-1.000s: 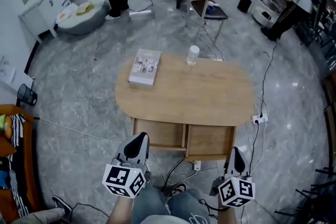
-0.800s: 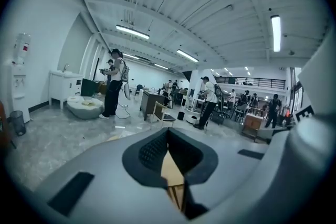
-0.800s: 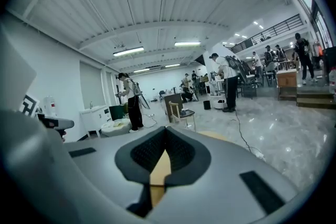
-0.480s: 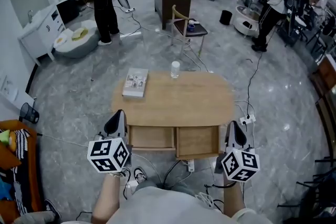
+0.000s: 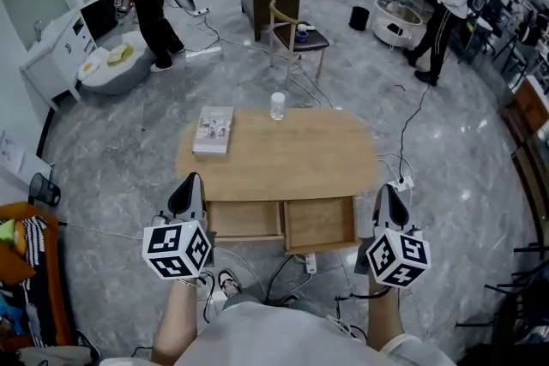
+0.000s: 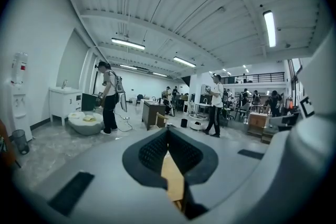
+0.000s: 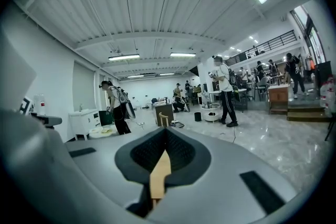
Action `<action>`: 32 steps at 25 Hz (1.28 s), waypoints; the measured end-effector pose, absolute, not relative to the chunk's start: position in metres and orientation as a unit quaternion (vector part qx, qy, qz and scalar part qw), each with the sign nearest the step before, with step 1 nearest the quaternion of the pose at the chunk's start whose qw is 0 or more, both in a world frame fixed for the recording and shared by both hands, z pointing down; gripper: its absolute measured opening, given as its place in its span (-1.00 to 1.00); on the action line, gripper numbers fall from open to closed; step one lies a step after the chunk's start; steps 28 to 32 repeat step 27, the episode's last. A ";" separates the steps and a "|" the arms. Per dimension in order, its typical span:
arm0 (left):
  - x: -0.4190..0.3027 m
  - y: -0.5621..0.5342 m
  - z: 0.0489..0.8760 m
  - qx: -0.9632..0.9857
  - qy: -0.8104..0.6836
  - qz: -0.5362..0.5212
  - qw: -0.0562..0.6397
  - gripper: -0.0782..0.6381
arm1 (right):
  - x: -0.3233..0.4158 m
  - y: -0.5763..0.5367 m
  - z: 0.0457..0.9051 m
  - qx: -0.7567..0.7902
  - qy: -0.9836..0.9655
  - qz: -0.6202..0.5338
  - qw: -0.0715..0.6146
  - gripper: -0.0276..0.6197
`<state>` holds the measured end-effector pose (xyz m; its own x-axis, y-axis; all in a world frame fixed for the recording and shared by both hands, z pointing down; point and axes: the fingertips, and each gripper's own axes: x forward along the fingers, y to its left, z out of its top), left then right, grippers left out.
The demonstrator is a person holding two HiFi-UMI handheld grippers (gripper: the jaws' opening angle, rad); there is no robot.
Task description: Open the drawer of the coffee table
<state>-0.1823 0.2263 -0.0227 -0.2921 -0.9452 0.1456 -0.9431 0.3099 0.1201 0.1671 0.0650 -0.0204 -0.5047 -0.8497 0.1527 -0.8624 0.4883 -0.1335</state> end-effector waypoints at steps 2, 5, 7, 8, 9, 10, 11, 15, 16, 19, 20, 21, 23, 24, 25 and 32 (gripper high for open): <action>-0.181 0.224 -0.026 0.588 -0.803 -0.005 0.092 -0.79 | 0.164 0.068 -0.023 0.500 -0.862 0.075 0.047 -0.92; -0.182 0.224 -0.027 0.586 -0.805 -0.009 0.090 -0.79 | 0.157 0.073 -0.026 0.499 -0.863 0.051 0.058 -0.92; -0.182 0.226 -0.024 0.585 -0.806 -0.012 0.092 -0.79 | 0.155 0.075 -0.025 0.497 -0.864 0.052 0.055 -0.92; -0.182 0.226 -0.023 0.586 -0.805 -0.012 0.092 -0.79 | 0.155 0.076 -0.024 0.498 -0.864 0.052 0.054 -0.92; -0.181 0.227 -0.023 0.587 -0.804 -0.012 0.091 -0.79 | 0.156 0.076 -0.025 0.498 -0.864 0.051 0.053 -0.92; -0.180 0.228 -0.025 0.589 -0.803 -0.012 0.090 -0.79 | 0.156 0.077 -0.027 0.499 -0.863 0.051 0.052 -0.92; -0.179 0.229 -0.027 0.591 -0.802 -0.013 0.087 -0.79 | 0.157 0.078 -0.029 0.500 -0.863 0.051 0.052 -0.92; -0.178 0.232 -0.029 0.591 -0.802 -0.013 0.086 -0.79 | 0.157 0.080 -0.033 0.499 -0.864 0.048 0.051 -0.92; -0.178 0.232 -0.028 0.589 -0.803 -0.012 0.087 -0.79 | 0.157 0.081 -0.033 0.499 -0.864 0.047 0.052 -0.92; -0.178 0.234 -0.024 0.588 -0.804 -0.008 0.089 -0.79 | 0.155 0.083 -0.031 0.498 -0.864 0.046 0.052 -0.92; -0.178 0.235 -0.023 0.587 -0.805 -0.008 0.090 -0.80 | 0.155 0.083 -0.030 0.498 -0.864 0.046 0.051 -0.92; -0.177 0.236 -0.022 0.586 -0.805 -0.007 0.090 -0.79 | 0.155 0.084 -0.030 0.498 -0.864 0.046 0.050 -0.92; -0.176 0.239 -0.021 0.585 -0.806 -0.007 0.091 -0.79 | 0.157 0.085 -0.031 0.500 -0.864 0.044 0.049 -0.92; -0.176 0.240 -0.021 0.584 -0.806 -0.007 0.091 -0.79 | 0.157 0.085 -0.032 0.500 -0.863 0.043 0.048 -0.92; -0.175 0.240 -0.022 0.584 -0.807 -0.007 0.091 -0.79 | 0.158 0.085 -0.033 0.501 -0.863 0.041 0.049 -0.92; -0.173 0.241 -0.024 0.584 -0.807 -0.006 0.092 -0.79 | 0.159 0.085 -0.036 0.500 -0.864 0.038 0.050 -0.92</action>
